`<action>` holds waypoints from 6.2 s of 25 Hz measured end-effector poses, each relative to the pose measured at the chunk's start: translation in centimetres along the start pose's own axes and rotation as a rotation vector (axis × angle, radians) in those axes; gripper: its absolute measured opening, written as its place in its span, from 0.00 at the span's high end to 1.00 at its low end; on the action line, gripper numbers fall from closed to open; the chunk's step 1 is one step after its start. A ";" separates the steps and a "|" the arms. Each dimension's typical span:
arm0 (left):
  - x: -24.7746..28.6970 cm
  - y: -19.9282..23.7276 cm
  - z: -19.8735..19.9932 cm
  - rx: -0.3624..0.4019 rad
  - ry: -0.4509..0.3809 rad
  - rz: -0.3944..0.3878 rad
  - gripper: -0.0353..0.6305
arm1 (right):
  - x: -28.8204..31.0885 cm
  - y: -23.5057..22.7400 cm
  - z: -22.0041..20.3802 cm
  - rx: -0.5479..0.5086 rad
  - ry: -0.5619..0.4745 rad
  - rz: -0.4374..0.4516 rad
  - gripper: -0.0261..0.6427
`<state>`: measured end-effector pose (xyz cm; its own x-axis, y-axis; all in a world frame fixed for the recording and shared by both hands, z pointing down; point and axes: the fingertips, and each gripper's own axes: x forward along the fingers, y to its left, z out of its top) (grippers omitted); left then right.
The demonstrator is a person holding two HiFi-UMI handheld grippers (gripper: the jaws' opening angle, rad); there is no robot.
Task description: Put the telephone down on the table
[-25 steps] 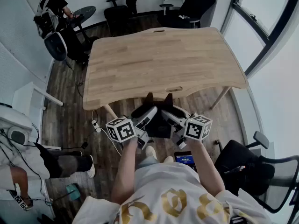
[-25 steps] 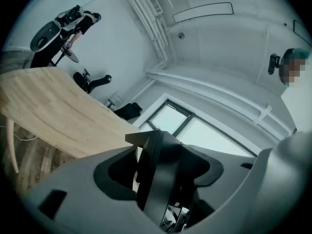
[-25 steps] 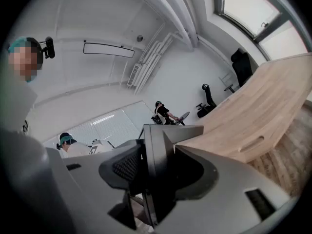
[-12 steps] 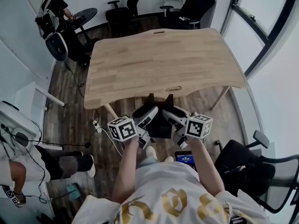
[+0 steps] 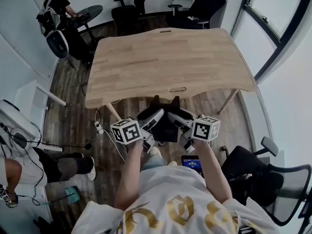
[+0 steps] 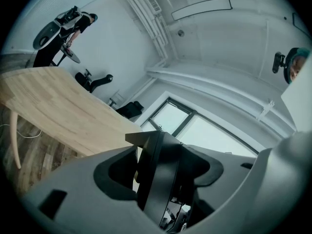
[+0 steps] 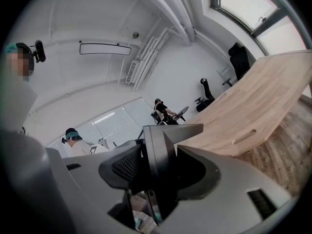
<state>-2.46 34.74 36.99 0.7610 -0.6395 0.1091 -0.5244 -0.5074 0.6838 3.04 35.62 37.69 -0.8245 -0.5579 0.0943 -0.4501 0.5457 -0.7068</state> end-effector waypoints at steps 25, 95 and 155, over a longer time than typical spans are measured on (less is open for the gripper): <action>12.7 13.4 9.5 -0.045 0.025 -0.012 0.56 | 12.5 -13.1 9.9 0.035 0.052 -0.032 0.65; 31.5 34.5 16.0 -0.187 0.234 0.019 0.56 | 27.7 -35.8 18.1 0.213 0.167 -0.134 0.65; 34.1 41.8 12.3 -0.349 0.267 0.134 0.61 | 30.4 -44.2 15.0 0.401 0.220 -0.129 0.64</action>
<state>-3.14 -15.39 60.38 0.7908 -0.4920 0.3642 -0.5001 -0.1763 0.8478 3.04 -14.80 61.27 -0.8430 -0.4364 0.3145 -0.4215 0.1725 -0.8903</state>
